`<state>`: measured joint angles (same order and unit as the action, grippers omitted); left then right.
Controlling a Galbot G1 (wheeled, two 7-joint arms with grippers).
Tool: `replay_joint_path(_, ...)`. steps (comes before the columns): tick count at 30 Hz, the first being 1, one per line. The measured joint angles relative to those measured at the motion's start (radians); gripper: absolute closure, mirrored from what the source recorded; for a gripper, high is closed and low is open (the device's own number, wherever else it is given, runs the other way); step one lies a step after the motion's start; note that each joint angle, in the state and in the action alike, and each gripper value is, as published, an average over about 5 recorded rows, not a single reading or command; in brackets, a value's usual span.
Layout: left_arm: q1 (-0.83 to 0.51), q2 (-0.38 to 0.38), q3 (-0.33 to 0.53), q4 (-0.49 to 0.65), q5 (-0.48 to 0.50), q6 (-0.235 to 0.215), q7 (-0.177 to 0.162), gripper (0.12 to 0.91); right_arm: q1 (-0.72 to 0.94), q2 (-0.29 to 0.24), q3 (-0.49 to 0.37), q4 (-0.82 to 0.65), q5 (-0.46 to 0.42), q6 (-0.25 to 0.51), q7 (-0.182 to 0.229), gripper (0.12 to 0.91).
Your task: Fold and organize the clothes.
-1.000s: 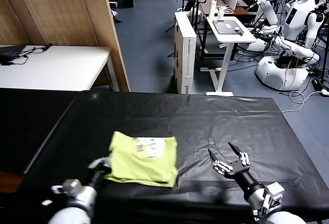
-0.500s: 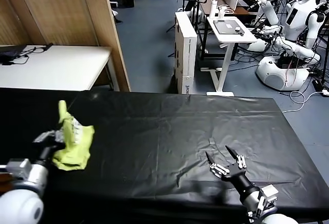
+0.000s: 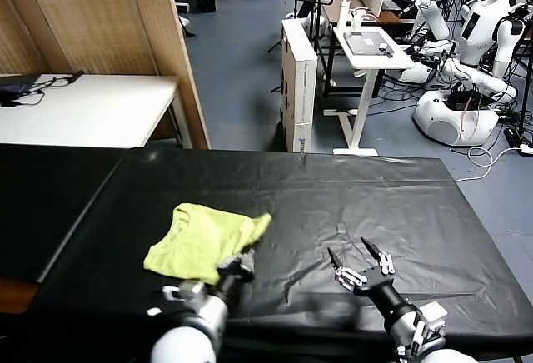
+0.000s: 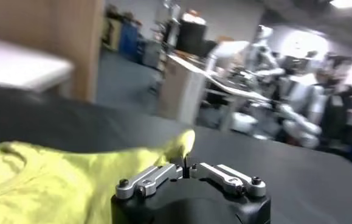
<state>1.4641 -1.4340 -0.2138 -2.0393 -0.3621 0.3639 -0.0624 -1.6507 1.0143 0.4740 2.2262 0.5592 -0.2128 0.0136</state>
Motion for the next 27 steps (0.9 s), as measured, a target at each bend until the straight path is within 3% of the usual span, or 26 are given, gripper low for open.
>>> replay_joint_path(2, 0.000, 0.000, 0.014, 0.000, 0.019, -0.007, 0.012, 0.763, 0.016, -0.009, -0.015, -0.004, 0.058, -0.037, 0.018, 0.118)
replay_joint_path(9, -0.007, 0.029, -0.003, -0.060, 0.100, -0.111, 0.075, 0.323, 0.114, -0.024, -0.111, -0.025, 0.323, -0.170, 0.119, 0.118)
replay_joint_path(13, -0.005, 0.054, -0.047, -0.089, 0.121, -0.166, 0.077, 0.152, 0.199, -0.005, -0.193, -0.048, 0.439, -0.201, 0.187, 0.118)
replay_joint_path(19, 0.016, 0.058, -0.105, -0.098, 0.159, -0.199, 0.071, 0.124, 0.323, 0.049, -0.324, -0.107, 0.515, -0.195, 0.288, 0.118)
replay_joint_path(27, 0.046, 0.034, -0.122, -0.099, 0.205, -0.214, 0.070, 0.123, 0.398, 0.115, -0.430, -0.185, 0.534, -0.192, 0.314, 0.119)
